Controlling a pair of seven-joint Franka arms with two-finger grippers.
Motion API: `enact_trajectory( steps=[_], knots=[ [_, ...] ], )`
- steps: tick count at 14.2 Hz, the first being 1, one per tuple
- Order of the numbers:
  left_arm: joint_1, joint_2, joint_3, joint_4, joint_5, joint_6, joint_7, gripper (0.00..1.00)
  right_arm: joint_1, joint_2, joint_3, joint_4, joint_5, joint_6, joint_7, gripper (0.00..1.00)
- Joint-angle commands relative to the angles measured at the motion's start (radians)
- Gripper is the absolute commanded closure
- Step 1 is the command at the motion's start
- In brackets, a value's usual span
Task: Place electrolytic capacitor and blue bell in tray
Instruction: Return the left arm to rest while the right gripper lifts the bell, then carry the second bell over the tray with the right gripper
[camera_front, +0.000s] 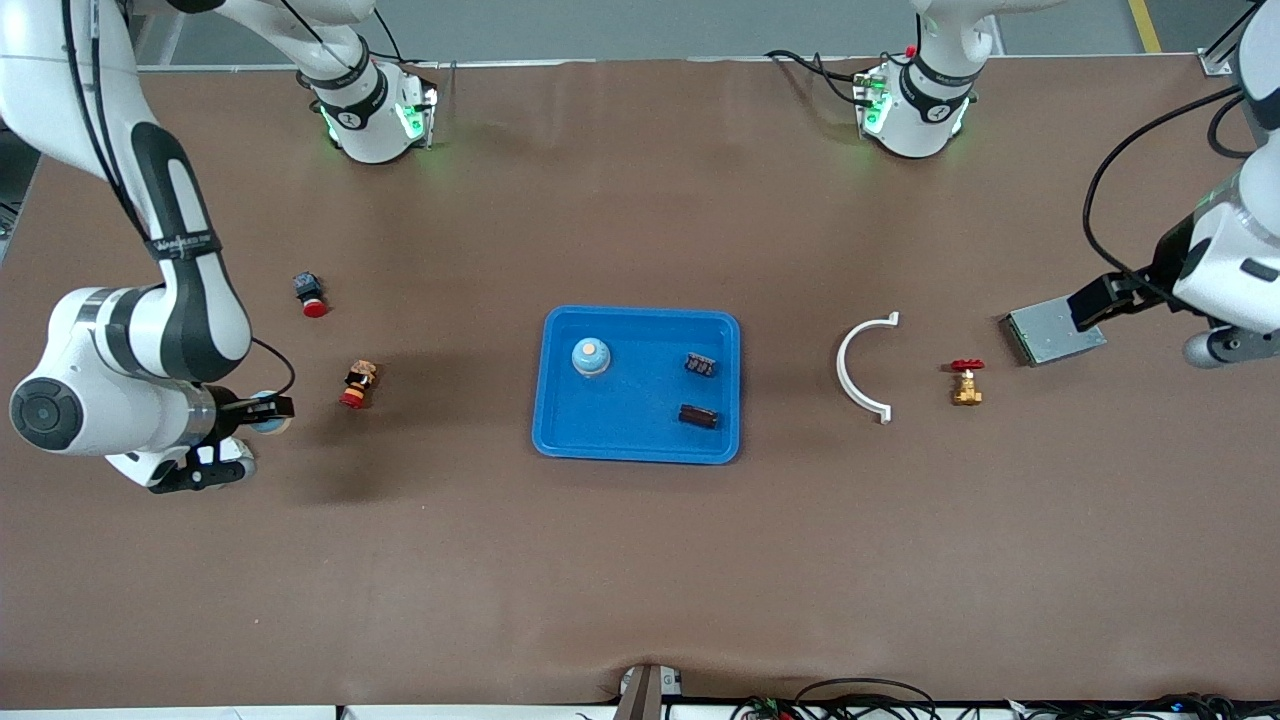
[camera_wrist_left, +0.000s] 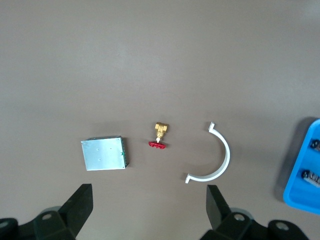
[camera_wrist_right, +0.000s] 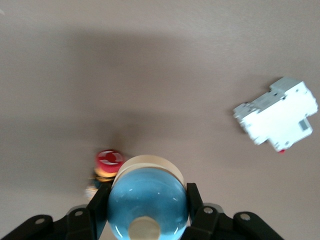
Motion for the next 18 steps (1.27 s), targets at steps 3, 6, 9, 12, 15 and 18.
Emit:
enact_trajectory(
  steps=[3,6,9,12,15,18],
  knots=[
    [-0.069,-0.122,0.149,-0.080,-0.106,-0.019,0.169,0.00,0.120,-0.006,0.017,0.052,0.001,-0.076,0.292,0.80],
    [-0.066,-0.165,0.177,-0.134,-0.157,-0.009,0.180,0.00,0.171,-0.006,0.058,0.058,0.030,-0.067,0.502,0.80],
    [-0.049,-0.244,0.171,-0.266,-0.156,0.082,0.180,0.00,0.233,0.000,0.060,0.087,0.131,-0.060,0.628,0.81],
    [0.000,-0.252,0.120,-0.271,-0.160,0.086,0.180,0.00,0.279,0.006,0.060,0.096,0.191,-0.011,0.700,0.81],
    [-0.006,-0.254,0.110,-0.259,-0.162,0.080,0.170,0.00,0.332,0.029,0.060,0.095,0.196,0.084,0.787,0.81],
    [-0.009,-0.258,0.093,-0.266,-0.166,0.049,0.156,0.00,0.394,0.071,0.058,0.096,0.188,0.148,0.855,0.81]
  ],
)
